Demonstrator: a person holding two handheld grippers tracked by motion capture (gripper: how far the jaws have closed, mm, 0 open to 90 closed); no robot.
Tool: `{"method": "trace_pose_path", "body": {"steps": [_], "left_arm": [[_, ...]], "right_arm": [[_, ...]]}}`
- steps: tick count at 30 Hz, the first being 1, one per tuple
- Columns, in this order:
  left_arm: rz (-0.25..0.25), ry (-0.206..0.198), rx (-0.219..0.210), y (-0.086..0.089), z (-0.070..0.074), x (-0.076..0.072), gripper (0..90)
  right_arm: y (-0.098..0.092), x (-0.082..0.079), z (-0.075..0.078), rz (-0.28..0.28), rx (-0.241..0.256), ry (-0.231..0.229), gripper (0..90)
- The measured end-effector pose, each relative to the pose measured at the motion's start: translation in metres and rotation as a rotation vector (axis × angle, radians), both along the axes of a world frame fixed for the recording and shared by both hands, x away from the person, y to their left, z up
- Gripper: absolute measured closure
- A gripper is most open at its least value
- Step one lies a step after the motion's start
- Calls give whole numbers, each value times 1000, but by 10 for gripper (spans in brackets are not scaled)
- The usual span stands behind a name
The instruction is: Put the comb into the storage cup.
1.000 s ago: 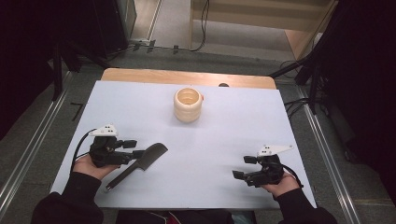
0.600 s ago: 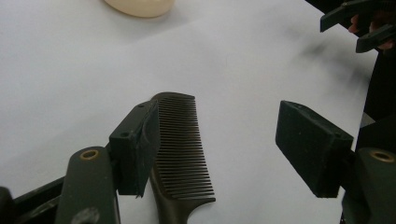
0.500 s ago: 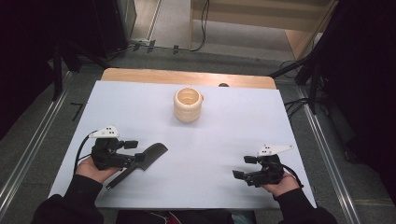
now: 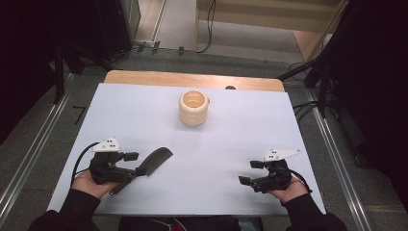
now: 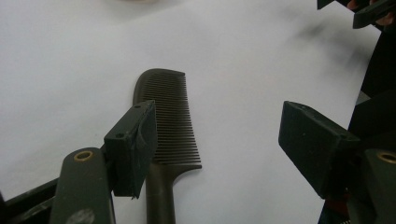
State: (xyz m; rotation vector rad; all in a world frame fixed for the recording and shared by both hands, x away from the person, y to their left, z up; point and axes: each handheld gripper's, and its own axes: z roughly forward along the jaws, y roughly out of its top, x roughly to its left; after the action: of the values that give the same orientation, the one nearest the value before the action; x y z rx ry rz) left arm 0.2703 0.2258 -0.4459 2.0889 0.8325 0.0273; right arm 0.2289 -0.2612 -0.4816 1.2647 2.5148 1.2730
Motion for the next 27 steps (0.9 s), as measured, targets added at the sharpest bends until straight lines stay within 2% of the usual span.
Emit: {"method": "trace_pose_path", "body": {"steps": [10,16,19,23,27], "left_arm": [[27,9,-3,9,-1,-5,286],[37,23,12,12,-3,-6,286],[50,39,47,13,-6,-6,288],[51,56,122,11,-11,-4,292],[47,66,150,10,-14,-3,299]], "right_arm": [[1,2,1,19,0,-8,157],[4,5,1,33,-6,-8,157],[5,6,0,34,-8,-8,157],[5,6,0,38,-12,-8,157],[5,6,0,35,-13,-7,157]]}}
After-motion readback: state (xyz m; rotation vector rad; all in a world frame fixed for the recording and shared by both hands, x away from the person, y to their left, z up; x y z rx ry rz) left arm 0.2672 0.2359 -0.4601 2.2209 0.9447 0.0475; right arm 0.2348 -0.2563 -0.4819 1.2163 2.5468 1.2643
